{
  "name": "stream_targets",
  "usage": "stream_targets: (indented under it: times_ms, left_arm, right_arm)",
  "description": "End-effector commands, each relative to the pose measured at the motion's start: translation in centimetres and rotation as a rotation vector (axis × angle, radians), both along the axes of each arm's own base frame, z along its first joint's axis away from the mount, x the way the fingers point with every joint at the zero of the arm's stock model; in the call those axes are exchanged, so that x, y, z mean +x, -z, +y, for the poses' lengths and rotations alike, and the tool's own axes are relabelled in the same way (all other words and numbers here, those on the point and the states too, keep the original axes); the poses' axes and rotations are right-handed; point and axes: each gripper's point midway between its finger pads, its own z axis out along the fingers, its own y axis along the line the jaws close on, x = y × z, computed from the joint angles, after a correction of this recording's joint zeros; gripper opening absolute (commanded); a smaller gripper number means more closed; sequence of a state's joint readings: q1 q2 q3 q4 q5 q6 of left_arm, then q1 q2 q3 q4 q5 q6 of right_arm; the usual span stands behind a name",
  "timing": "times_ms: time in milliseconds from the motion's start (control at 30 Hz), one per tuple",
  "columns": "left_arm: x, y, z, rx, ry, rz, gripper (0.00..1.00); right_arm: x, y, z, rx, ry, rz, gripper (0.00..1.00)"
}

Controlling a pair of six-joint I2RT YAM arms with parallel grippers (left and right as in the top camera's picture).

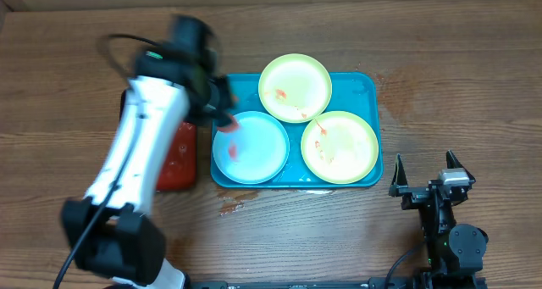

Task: Clean dirty plates on tray and stack at the side
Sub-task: 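Carry the sponge with left gripper onto the white plate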

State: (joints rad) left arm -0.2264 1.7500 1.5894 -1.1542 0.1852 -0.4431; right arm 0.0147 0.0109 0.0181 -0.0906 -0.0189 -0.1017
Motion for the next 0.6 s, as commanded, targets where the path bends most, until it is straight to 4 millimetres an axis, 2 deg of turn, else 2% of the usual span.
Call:
stream_targets:
  times_ms: [0,67,200,300,400,467,567]
  left_arm:
    - [-1.7,5.1,-2.1,0.033,-0.055,0.062,0.04]
    - [-1.7,6.9,-2.4,0.054,-0.108,0.049,0.04]
    - [-1.1,9.9,-4.3,0.027,-0.136,-0.037,0.04]
    - [-0.9,11.1,-4.9,0.003,-0.185,-0.07,0.04]
    - [-1.3,12.0,-4.7,0.015,-0.223,-0.067,0.04]
    - [-1.4,12.3,-3.9,0.054,-0.235,-0.072,0.25]
    - [-1.0,12.1,-3.3,0.078,-0.226,-0.091,0.35]
  right_arm:
    - [0.0,0.2,-0.1,-0.001,0.005,-0.004,1.0]
    - [0.0,0.2,-0.1,-0.001,0.005,-0.004,1.0]
    - [0.0,0.2,-0.1,-0.001,0.005,-0.004,1.0]
    - [0.0,0.2,-0.1,-0.001,0.005,-0.004,1.0]
    - [0.0,0.2,-0.1,-0.001,0.005,-0.004,1.0]
    - [0.0,0.2,-0.1,-0.001,0.005,-0.004,1.0]
    - [0.0,0.2,-0.1,-0.001,0.005,-0.004,1.0]
